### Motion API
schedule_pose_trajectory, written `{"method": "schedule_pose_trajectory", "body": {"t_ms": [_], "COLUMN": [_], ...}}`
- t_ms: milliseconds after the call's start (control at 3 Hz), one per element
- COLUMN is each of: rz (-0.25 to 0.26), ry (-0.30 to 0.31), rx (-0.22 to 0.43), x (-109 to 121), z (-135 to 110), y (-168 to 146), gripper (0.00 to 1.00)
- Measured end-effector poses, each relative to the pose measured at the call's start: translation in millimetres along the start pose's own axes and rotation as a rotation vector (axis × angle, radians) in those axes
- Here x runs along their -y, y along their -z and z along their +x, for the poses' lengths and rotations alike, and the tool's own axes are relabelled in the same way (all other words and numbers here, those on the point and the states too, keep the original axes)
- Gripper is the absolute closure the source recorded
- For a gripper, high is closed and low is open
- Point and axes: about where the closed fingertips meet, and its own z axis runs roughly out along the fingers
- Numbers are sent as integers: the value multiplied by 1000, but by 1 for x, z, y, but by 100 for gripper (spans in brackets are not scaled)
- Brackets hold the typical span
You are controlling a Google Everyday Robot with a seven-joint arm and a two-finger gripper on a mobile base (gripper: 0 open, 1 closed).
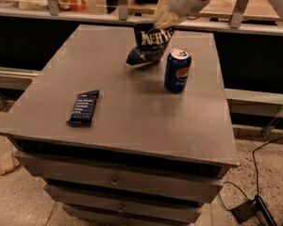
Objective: Move blue chip bag near pepsi can
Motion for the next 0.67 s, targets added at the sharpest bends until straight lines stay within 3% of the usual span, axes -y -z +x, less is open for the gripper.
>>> {"method": "schedule_pose_trajectory", "body": {"t_ms": [333,667], "rz": [-26,-51], "ry": [-23,-34], "rx": [-39,-53], "x": [-14,-22], "z": [7,11], "y": [16,23], "gripper": [100,83]}}
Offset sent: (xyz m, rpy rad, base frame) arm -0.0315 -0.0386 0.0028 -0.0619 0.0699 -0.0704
